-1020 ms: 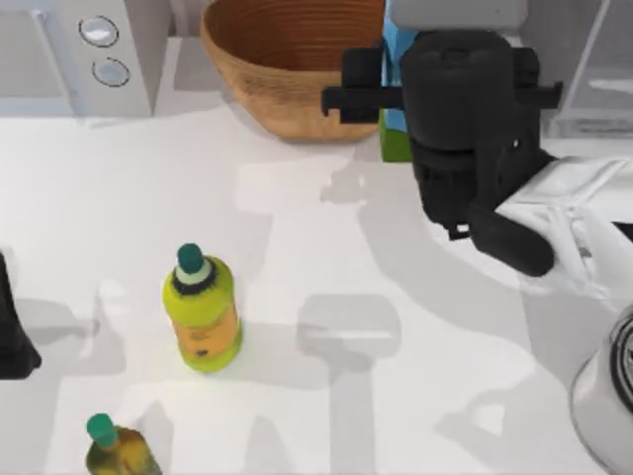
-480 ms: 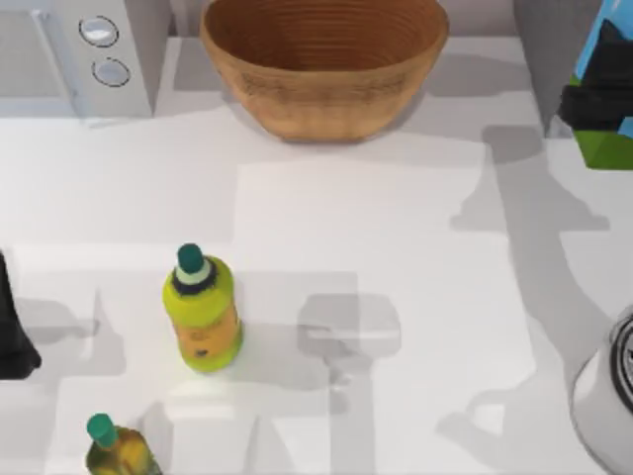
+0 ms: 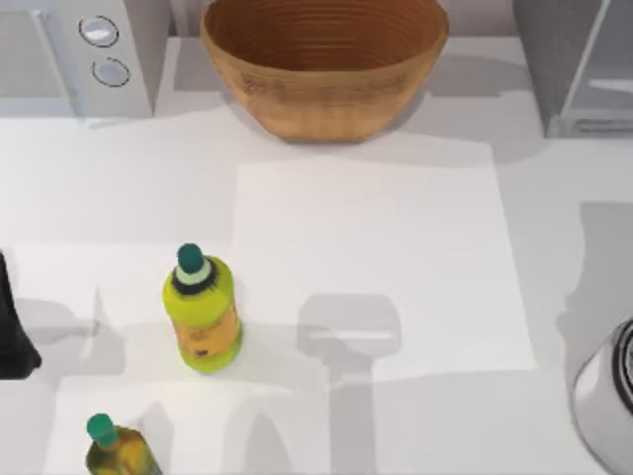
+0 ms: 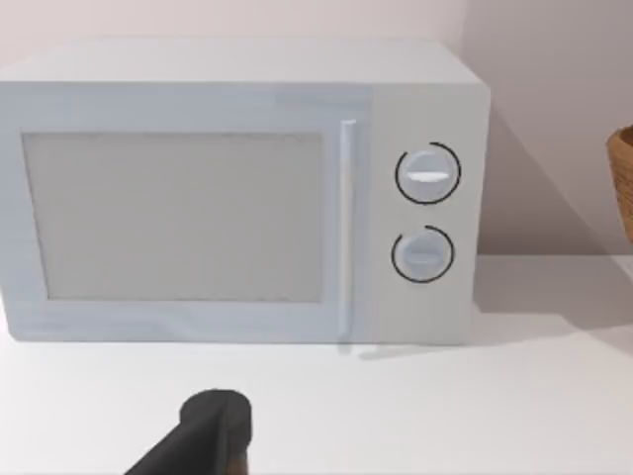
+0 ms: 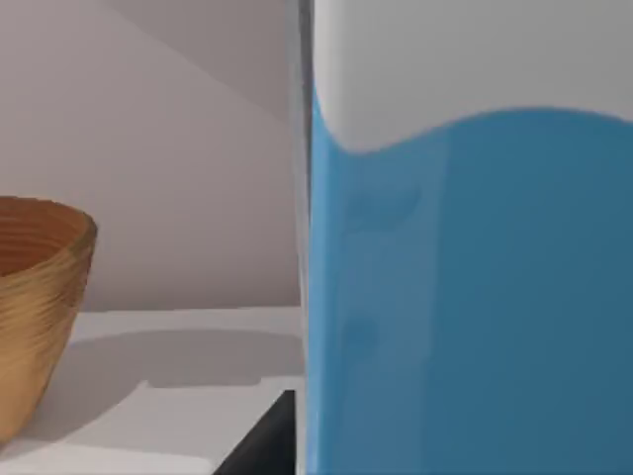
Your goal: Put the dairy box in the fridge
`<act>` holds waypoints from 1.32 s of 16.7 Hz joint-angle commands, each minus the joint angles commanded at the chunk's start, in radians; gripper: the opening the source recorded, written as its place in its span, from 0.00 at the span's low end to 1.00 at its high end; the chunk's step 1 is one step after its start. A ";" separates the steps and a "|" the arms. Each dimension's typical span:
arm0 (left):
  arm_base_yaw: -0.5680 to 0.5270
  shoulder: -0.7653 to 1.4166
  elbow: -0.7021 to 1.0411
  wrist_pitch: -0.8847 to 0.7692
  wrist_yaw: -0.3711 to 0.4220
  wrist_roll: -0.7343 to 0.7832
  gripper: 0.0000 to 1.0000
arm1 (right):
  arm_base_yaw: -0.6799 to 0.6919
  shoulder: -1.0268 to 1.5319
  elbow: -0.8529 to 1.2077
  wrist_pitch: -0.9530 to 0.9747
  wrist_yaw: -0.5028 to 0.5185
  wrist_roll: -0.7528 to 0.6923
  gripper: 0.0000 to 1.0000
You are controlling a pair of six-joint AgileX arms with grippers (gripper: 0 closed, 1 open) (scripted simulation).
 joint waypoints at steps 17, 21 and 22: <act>0.000 0.000 0.000 0.000 0.000 0.000 1.00 | -0.167 -0.237 -0.115 0.012 -0.171 -0.035 0.00; 0.000 0.000 0.000 0.000 0.000 0.000 1.00 | -0.208 0.036 0.028 0.200 -0.212 -0.030 0.00; 0.000 0.000 0.000 0.000 0.000 0.000 1.00 | -0.221 0.130 0.071 0.257 -0.224 -0.029 0.00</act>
